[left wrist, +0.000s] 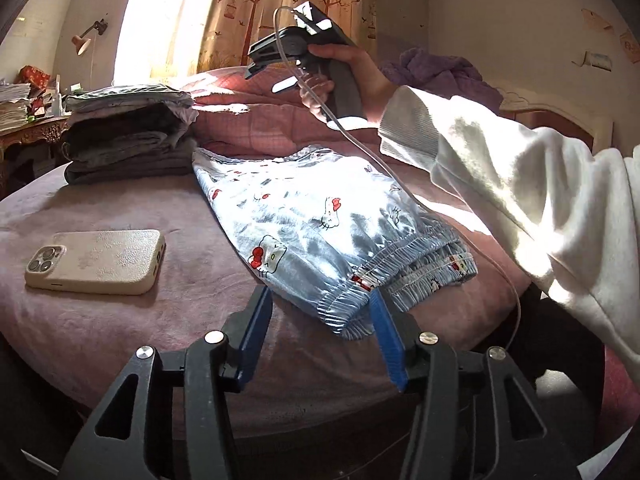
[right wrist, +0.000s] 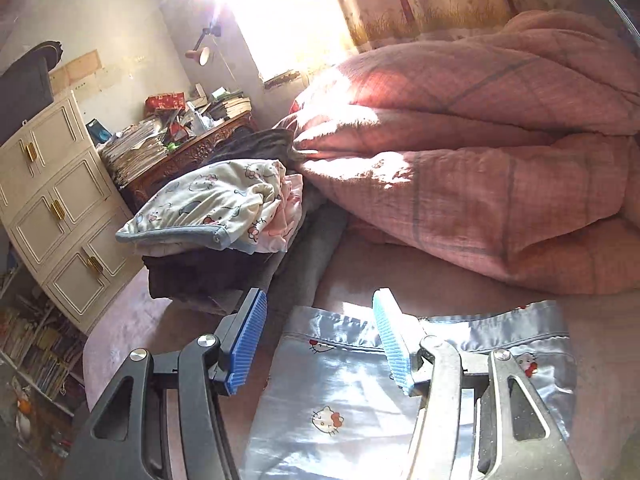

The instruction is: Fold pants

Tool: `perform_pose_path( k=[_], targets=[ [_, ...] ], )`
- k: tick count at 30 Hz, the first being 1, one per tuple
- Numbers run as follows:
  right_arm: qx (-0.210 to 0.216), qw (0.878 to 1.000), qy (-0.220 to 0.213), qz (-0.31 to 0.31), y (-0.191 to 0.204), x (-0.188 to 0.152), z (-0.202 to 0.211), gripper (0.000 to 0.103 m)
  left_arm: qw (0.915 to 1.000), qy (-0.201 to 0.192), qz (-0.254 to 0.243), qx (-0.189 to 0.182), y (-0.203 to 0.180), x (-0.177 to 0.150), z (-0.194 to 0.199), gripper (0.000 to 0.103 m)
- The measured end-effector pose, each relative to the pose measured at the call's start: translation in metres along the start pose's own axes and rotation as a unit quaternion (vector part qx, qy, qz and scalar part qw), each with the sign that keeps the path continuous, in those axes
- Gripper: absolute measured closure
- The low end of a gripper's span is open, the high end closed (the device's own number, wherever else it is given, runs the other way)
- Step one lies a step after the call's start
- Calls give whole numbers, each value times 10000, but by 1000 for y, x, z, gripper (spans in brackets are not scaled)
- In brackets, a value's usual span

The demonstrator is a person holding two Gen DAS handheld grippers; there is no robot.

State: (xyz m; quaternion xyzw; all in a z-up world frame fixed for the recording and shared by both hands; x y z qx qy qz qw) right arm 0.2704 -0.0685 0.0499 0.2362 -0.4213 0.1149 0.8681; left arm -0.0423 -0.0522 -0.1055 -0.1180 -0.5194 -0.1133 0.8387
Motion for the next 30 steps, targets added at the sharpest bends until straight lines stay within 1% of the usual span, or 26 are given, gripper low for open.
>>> perform_pose_path(
  k=[1, 3, 4, 6, 7, 10, 12, 13, 15, 16, 17, 19, 20, 23, 24, 26, 29, 30],
  targets=[
    [-117, 9997, -195, 67, -3, 0, 21, 46, 9999, -53, -43, 81, 3, 5, 2, 50],
    [-625, 9956, -652, 245, -12, -2, 66, 46, 9992, -270, -110, 265, 8, 21, 6, 47],
    [-782, 9926, -882, 304, -15, -4, 91, 46, 9988, -371, -82, 301, 12, 30, 8, 46],
    [-799, 9890, -1219, 254, -19, -16, 133, 45, 9984, -439, -8, 350, 20, 46, 9, 44],
    [-866, 9874, -1302, 237, -21, -24, 152, 45, 9981, -472, 24, 406, 24, 53, 8, 44],
    [-1275, 9791, -1554, 316, -25, -54, 203, 45, 9969, -549, 86, 551, 35, 70, 5, 44],
    [-1586, 9711, -1726, 452, -27, -78, 237, 44, 9953, -526, 107, 804, 44, 77, -4, 44],
    [-1734, 9668, -1818, 471, -27, -92, 251, 44, 9949, -489, 147, 872, 47, 79, -8, 44],
    [-1952, 9616, -1867, 494, -28, -119, 271, 44, 9954, -309, 261, 863, 52, 77, -17, 43],
    [-2069, 9598, -1849, 417, -31, -133, 278, 44, 9954, -210, 335, 868, 53, 74, -22, 43],
    [-2099, 9606, -1801, 260, -34, -148, 282, 44, 9955, -108, 420, 845, 54, 70, -25, 43],
    [-2009, 9669, -1567, -151, -40, -182, 280, 44, 9960, 61, 534, 719, 53, 59, -31, 43],
    [-2011, 9681, -1467, -283, -42, -198, 278, 44, 9960, 132, 584, 663, 51, 53, -33, 43],
    [-1978, 9723, -1181, -392, -46, -238, 265, 46, 9960, 259, 656, 550, 45, 35, -35, 43],
    [-1876, 9748, -1104, -492, -47, -247, 260, 54, 9960, 284, 666, 526, 42, 31, -35, 43],
    [-1554, 9800, -990, -757, -48, -258, 248, 61, 9963, 291, 664, 471, 36, 28, -34, 43],
    [-1056, 9842, -888, -1108, -45, -262, 234, 64, 9967, 274, 586, 487, 28, 28, -34, 43],
    [-1013, 9844, -831, -1175, -44, -264, 229, 66, 9967, 262, 553, 539, 27, 29, -34, 43]
  ],
)
Point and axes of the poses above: each gripper's, at about its wrist camera, not at the fingertips, and z roughly against the way its jaws point, y to its left, x to its top, the point moved 10 cm from there along -z, roughly the way its jaws point, and after that the axes turned 2 degrees about x, right-handed, at the moved point
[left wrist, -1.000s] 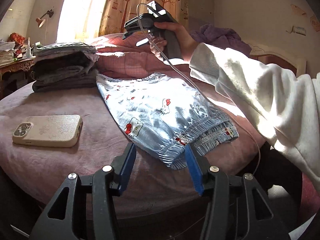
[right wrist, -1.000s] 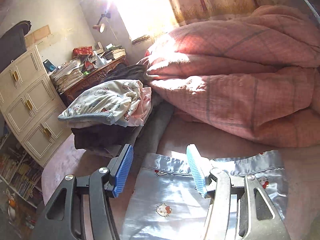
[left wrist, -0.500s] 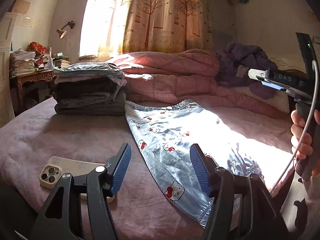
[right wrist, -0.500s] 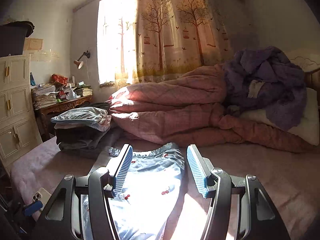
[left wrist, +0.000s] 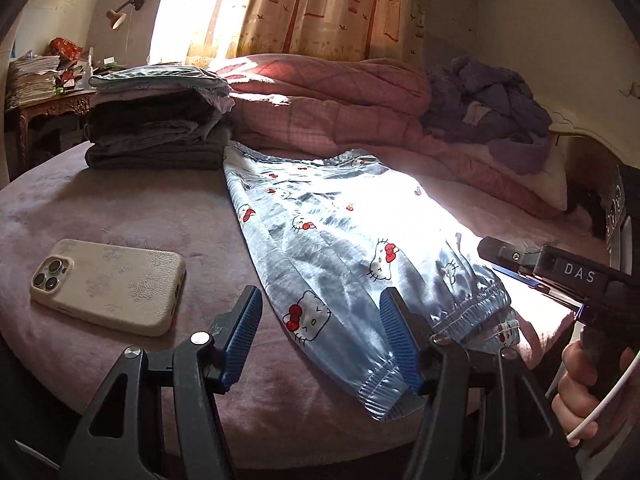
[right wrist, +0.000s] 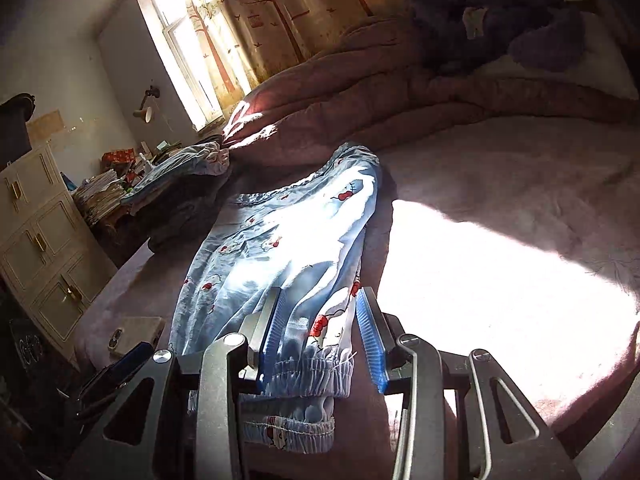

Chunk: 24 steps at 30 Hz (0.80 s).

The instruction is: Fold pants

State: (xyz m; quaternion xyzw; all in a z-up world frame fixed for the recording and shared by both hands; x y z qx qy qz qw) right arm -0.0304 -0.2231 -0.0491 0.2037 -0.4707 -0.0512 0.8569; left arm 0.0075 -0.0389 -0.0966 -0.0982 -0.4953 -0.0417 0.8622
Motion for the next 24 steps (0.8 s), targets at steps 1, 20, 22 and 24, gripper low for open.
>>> perform_pose_path(
  k=[1, 20, 22, 24],
  targets=[
    [-107, 9999, 68, -33, -1, -3, -5, 67, 10000, -17, -19, 43, 0, 0, 0, 43],
    [-1246, 9909, -132, -484, -36, -34, 3, 96, 9984, 226, 175, 478, 15, -17, -21, 43],
    [-1216, 9916, -177, -408, -38, -34, -1, 96, 9982, 180, 57, 567, 15, -17, -22, 43],
    [-1330, 9908, -208, -172, -34, -31, -1, 96, 9984, 132, 39, 552, 16, -16, -20, 43]
  ],
)
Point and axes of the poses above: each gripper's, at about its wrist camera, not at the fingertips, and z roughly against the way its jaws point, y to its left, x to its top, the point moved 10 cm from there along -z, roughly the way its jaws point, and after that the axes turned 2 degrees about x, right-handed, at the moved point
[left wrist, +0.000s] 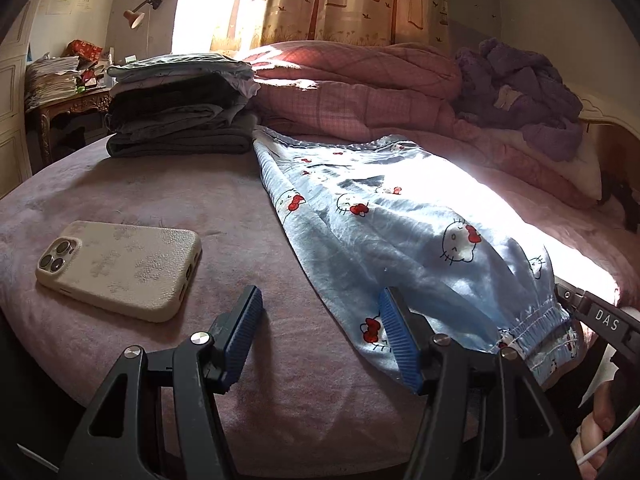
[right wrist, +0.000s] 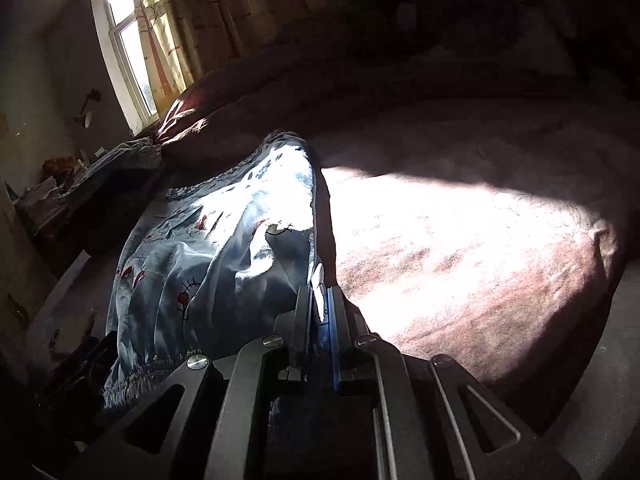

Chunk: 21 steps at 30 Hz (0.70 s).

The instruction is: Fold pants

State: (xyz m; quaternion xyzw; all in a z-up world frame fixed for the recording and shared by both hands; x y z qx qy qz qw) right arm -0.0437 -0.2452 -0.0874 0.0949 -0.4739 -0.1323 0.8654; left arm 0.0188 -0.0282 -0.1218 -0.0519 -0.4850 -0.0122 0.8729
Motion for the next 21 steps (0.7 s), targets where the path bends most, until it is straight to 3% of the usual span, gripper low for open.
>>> perform_pose_path(
  k=[7, 11, 14, 18, 21],
  targets=[
    [215, 9993, -245, 202, -4, 39, 17, 96, 9988, -427, -222, -77, 1, 38, 21, 43],
    [535, 9964, -309, 587, 0, 96, 14, 71, 9971, -609, -462, 55, 10, 86, 13, 43],
    [506, 9952, -583, 594, 1, 150, 11, 70, 9956, -782, -503, 64, 15, 134, 2, 43],
    [666, 9918, -923, 583, 10, 225, -8, 50, 9931, -1060, -447, 245, 21, 202, -22, 43],
    [1144, 9894, -671, 589, 31, 266, -46, 49, 9921, -1207, -305, 159, 17, 248, -48, 43]
  ],
)
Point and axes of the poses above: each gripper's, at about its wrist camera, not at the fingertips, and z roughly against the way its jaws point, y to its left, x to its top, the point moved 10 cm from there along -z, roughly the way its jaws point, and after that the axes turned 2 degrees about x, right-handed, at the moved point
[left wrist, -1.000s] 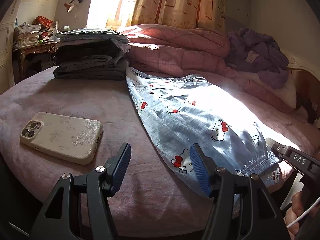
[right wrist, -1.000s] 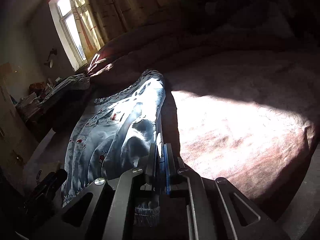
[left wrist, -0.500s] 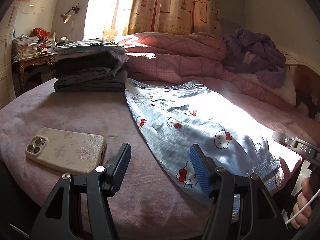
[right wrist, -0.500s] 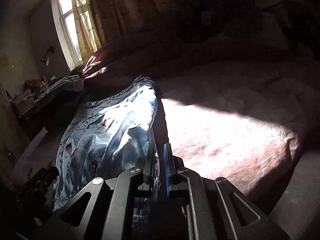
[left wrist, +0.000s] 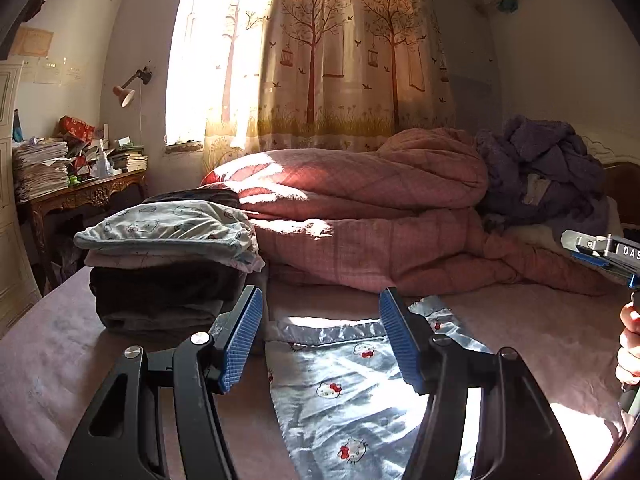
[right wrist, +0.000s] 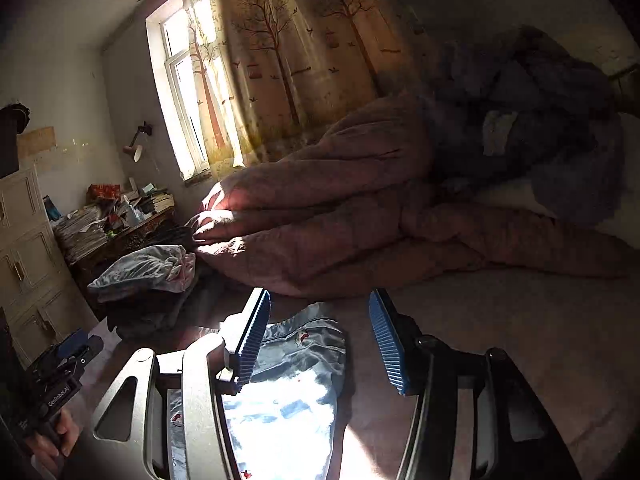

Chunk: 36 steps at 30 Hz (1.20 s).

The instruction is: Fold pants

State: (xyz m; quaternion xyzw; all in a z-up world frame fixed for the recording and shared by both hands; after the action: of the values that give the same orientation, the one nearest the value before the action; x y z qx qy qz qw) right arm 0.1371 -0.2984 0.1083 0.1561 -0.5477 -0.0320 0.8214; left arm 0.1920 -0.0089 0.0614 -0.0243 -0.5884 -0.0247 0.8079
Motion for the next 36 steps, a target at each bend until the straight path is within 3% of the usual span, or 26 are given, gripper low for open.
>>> perform_pose_path(
  k=[2, 4, 8, 13, 18, 22, 24, 26, 29, 32, 34, 36],
  targets=[
    [189, 9996, 144, -157, 1, 18, -36, 49, 9996, -77, 234, 141, 3, 16, -24, 43],
    [-210, 9980, 76, -584, -17, 34, -72, 48, 9983, -157, 546, 135, 8, 24, -50, 43],
    [-96, 9949, 358, -934, -33, 37, -139, 48, 9971, 188, 675, 304, 22, 10, -102, 43],
    [120, 9892, 1212, -818, -39, -13, -204, 48, 9934, 784, 794, 259, 41, -24, -143, 43],
    [608, 9718, 2054, -981, -40, -69, -245, 48, 9775, 1563, 1407, 140, 59, -67, -168, 44],
    [867, 9604, 2429, -1054, -35, -95, -256, 49, 9715, 1689, 1650, 186, 70, -78, -171, 44],
    [724, 9622, 2384, -1100, -37, -99, -260, 61, 9712, 1700, 1642, 306, 73, -81, -172, 44],
    [476, 9655, 2328, -1062, -42, -105, -263, 65, 9706, 1768, 1585, 400, 76, -85, -175, 44],
    [380, 9649, 2432, -917, -41, -112, -265, 95, 9649, 1976, 1688, 368, 79, -96, -180, 44],
    [85, 9705, 2252, -855, -50, -106, -262, 99, 9577, 2153, 1888, 282, 83, -105, -181, 44],
    [-170, 9714, 2210, -850, -60, -104, -261, 99, 9582, 2175, 1828, 350, 85, -106, -179, 44],
    [-55, 9690, 2274, -965, -62, -105, -262, 99, 9583, 2251, 1715, 408, 85, -108, -179, 44]
  ],
)
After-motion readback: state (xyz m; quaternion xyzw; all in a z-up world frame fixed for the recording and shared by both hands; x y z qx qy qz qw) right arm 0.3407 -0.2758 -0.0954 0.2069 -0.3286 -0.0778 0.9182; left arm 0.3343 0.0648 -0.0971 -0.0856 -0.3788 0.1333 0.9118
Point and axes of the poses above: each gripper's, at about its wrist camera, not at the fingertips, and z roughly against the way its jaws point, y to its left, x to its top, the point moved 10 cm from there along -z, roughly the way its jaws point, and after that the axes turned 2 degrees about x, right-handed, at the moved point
